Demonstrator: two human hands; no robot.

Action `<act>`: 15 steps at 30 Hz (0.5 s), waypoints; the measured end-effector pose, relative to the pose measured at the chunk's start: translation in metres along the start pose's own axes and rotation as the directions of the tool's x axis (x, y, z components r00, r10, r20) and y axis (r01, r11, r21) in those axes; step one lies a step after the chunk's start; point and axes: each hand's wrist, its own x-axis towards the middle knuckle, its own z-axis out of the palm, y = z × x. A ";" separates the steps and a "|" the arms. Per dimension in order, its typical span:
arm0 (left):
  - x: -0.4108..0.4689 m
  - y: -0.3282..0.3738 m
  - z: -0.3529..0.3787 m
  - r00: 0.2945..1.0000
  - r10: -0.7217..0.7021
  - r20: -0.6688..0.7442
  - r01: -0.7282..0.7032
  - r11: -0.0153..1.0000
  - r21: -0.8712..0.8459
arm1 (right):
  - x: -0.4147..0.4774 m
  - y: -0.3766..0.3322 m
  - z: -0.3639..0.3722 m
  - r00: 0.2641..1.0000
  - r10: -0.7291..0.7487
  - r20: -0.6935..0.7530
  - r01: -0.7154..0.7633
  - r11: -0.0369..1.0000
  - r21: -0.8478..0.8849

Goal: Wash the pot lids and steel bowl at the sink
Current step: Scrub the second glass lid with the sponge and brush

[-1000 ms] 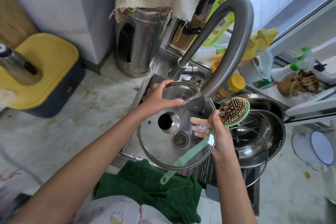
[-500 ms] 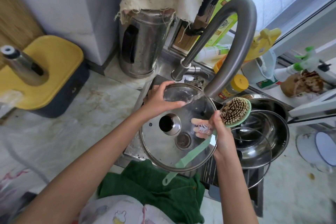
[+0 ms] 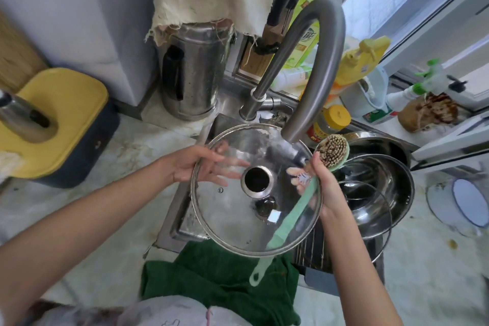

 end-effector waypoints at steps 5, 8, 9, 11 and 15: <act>-0.019 -0.007 0.021 0.986 0.077 -0.148 -0.092 0.990 -0.104 | 0.015 -0.005 0.006 0.999 -0.002 -0.055 -0.007 0.987 -0.160; -0.036 -0.005 0.034 0.951 0.141 -0.274 -0.176 0.979 -0.107 | 0.016 -0.015 0.016 0.971 -0.232 -0.051 0.187 0.879 -0.438; -0.041 -0.004 0.038 0.939 0.163 -0.302 -0.200 0.975 -0.094 | 0.014 -0.020 0.018 0.951 -0.307 -0.042 0.246 0.831 -0.499; -0.048 -0.001 0.040 0.912 0.209 -0.354 -0.248 0.966 -0.068 | 0.008 -0.033 0.025 0.887 -0.462 0.002 0.333 0.636 -0.696; -0.052 0.002 0.036 0.881 0.258 -0.396 -0.276 0.961 0.012 | -0.010 -0.048 0.040 0.880 -0.452 0.149 0.285 0.249 -0.926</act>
